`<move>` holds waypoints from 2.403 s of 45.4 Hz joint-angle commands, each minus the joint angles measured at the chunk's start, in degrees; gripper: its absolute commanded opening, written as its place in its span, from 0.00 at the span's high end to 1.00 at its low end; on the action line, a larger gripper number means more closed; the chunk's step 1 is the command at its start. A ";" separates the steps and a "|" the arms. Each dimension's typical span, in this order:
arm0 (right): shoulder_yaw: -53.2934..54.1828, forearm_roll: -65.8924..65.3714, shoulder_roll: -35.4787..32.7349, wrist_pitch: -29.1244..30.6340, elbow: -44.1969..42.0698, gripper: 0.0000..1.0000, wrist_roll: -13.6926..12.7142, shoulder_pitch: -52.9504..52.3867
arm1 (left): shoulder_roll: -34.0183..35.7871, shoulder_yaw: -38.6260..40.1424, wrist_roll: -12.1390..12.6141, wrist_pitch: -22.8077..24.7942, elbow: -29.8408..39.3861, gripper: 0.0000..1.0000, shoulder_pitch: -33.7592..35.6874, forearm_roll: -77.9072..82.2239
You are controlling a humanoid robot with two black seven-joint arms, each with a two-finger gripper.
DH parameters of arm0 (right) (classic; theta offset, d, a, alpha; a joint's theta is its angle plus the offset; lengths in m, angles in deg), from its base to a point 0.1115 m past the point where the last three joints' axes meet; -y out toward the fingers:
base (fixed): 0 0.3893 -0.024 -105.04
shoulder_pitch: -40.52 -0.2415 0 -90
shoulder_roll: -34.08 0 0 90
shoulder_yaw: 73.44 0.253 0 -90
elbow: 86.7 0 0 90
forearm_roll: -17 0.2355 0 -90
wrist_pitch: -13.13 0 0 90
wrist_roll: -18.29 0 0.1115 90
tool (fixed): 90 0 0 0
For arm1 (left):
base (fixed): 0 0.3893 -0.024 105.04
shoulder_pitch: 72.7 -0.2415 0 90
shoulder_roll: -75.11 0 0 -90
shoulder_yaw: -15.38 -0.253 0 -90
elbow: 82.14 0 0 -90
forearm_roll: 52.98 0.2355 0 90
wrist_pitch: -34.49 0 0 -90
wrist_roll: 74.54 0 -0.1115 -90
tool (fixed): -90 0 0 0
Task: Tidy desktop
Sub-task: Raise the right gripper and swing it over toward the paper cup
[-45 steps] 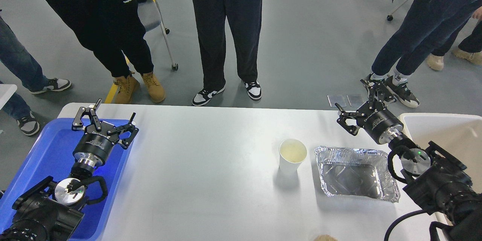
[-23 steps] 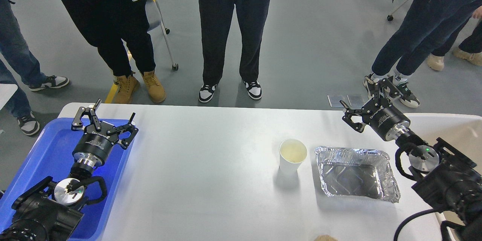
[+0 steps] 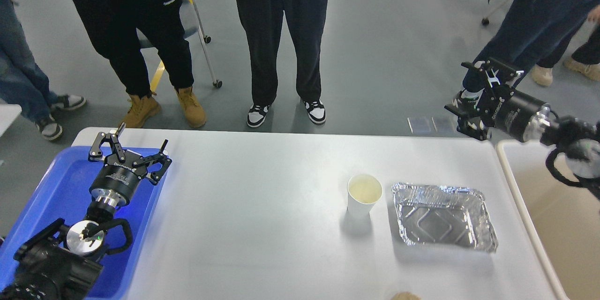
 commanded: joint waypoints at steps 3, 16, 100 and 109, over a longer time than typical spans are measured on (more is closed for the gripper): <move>-34.08 -7.33 -7.66 -1.31 12.83 0.00 -0.95 -24.20 | -0.01 -0.02 0.02 0.00 0.00 0.00 -0.07 0.01; -64.48 -13.84 -4.07 -1.13 26.09 0.00 -0.77 -51.62 | -0.01 -0.02 0.02 0.00 0.00 0.00 -0.07 0.10; -85.69 -13.58 27.67 9.86 34.19 0.00 -15.18 -74.50 | -0.01 -0.02 0.10 0.00 0.00 0.00 -0.07 0.10; -86.39 -12.44 26.97 9.24 34.46 0.00 -16.24 -74.50 | -0.01 -0.02 0.10 0.00 0.00 0.00 -0.07 0.10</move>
